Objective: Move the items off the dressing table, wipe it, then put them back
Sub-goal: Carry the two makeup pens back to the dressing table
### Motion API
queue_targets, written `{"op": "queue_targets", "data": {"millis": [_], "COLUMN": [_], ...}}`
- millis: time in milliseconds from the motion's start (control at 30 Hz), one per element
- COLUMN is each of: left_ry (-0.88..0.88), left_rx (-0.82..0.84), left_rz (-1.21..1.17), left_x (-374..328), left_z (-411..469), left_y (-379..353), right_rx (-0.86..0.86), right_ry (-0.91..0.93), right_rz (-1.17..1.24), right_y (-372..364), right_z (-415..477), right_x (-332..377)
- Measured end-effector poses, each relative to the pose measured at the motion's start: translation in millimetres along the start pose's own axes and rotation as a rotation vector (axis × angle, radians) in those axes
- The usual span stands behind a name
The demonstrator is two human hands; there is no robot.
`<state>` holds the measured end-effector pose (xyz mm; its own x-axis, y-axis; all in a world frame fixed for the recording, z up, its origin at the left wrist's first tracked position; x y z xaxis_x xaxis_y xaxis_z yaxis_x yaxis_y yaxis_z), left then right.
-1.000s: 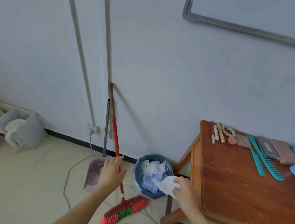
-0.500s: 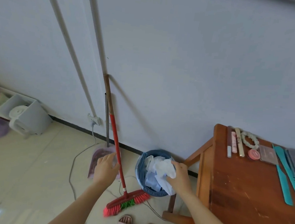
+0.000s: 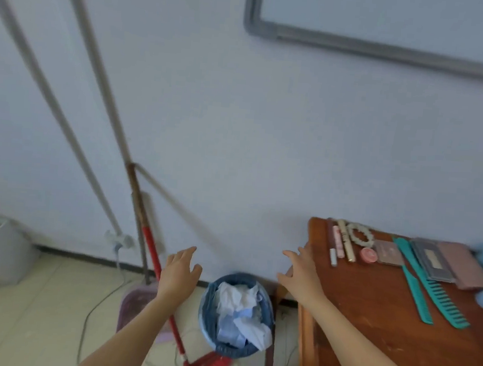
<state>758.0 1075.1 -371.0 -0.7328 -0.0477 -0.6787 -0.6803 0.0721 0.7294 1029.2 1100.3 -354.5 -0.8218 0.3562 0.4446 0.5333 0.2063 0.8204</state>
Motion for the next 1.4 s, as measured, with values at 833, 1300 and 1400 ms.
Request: {"op": "queue_targets", "data": {"millis": [833, 1300, 1400], "left_ry": [-0.88, -0.448, -0.357], "left_rx": [0.017, 0.098, 0.138], "left_rz": [0.079, 0.083, 0.138], "left_x": [-284, -279, -263], "left_z": [53, 88, 75], "left_y": [-34, -166, -192], "right_rx": [-0.463, -0.193, -0.134], "right_ry": [-0.19, 0.044, 0.115], "right_rz": [0.032, -0.119, -0.148], "right_y": [218, 178, 155], "right_z": [-81, 47, 63], "right_x": [-98, -145, -150]}}
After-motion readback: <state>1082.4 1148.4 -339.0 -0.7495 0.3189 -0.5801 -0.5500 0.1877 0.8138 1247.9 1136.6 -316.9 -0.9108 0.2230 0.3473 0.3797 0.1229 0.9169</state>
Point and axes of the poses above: each hand's wrist, its own z-axis towards the middle knuckle, its own y-axis out of the back of the hand, x = y × z, the point moved 8 cm from there along z, towards the middle knuckle, and after that the axes turned 15 degrees about -y, right-handed, at the moved point
